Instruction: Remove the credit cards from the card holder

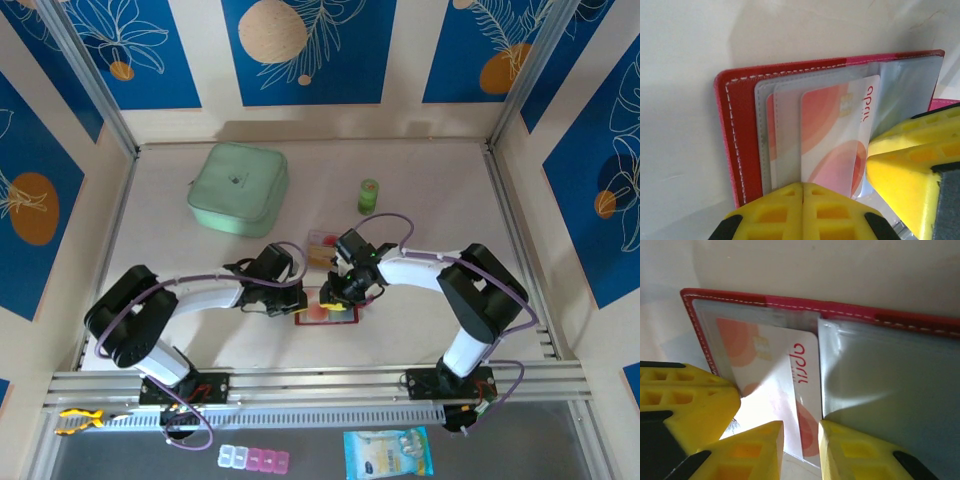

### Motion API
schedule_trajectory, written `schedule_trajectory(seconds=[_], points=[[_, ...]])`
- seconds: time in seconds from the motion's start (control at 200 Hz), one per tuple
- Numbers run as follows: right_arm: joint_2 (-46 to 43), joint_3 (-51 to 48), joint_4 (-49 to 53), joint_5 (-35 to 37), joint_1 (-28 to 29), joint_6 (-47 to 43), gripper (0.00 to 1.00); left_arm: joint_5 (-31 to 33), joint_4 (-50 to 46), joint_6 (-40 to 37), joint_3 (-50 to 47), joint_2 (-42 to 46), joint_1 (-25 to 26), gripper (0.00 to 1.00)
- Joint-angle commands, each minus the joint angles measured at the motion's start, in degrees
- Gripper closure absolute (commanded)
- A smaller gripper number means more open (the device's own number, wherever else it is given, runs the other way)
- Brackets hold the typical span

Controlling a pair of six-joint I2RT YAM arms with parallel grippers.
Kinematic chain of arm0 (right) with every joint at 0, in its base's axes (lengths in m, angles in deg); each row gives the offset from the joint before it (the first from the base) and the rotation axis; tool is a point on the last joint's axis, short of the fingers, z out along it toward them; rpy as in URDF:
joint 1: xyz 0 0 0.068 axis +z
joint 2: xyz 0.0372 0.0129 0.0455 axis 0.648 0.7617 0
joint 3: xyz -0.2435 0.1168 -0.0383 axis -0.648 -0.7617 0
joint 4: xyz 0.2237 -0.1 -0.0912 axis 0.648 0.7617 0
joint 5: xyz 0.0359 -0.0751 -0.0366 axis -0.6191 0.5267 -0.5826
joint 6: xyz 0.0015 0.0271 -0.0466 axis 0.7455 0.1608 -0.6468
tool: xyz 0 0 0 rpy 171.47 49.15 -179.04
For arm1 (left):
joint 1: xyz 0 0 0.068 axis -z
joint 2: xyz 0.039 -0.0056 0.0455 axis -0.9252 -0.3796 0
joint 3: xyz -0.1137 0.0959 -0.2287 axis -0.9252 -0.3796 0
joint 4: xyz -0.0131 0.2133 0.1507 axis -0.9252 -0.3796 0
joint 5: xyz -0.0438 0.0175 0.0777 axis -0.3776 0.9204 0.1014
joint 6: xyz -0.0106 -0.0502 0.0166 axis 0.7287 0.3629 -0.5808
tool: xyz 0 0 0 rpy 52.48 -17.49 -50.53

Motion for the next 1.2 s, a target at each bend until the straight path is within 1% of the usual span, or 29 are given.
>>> schedule_trajectory(seconds=[0.0, 0.24, 0.45, 0.635, 0.775, 0.96, 1.195], points=[[1.0, -0.8, 0.6, -0.2, 0.0, -0.6, 0.73, 0.9, -3.4, -1.6, 1.7, -1.5, 0.3, 0.99], [1.4, -0.7, 0.5, -0.6, 0.1, -1.1, 0.72, 1.5, -5.0, -2.2, 2.2, -2.0, 0.3, 0.99], [1.5, -0.5, 1.6, 0.8, 0.2, -1.8, 0.7, 2.4, -5.9, -2.4, 2.2, -0.8, 0.3, 1.0], [1.1, -1.1, -1.2, -1.7, 0.6, -2.1, 0.7, 1.0, -4.6, -2.3, 2.5, -2.9, 0.3, 1.0], [-1.1, -2.3, -4.2, -3.0, 0.7, -0.8, 0.74, 1.5, -4.3, -1.8, 1.6, -1.9, 0.3, 1.0], [-4.9, -3.9, -5.4, -2.4, 0.5, -0.2, 0.8, 0.6, -3.1, -1.3, 1.3, -2.4, 0.3, 1.0], [-5.5, -4.9, -7.6, -3.9, -0.5, -0.2, 0.89, 1.1, -3.5, -1.2, 1.3, -1.5, 0.3, 1.0]])
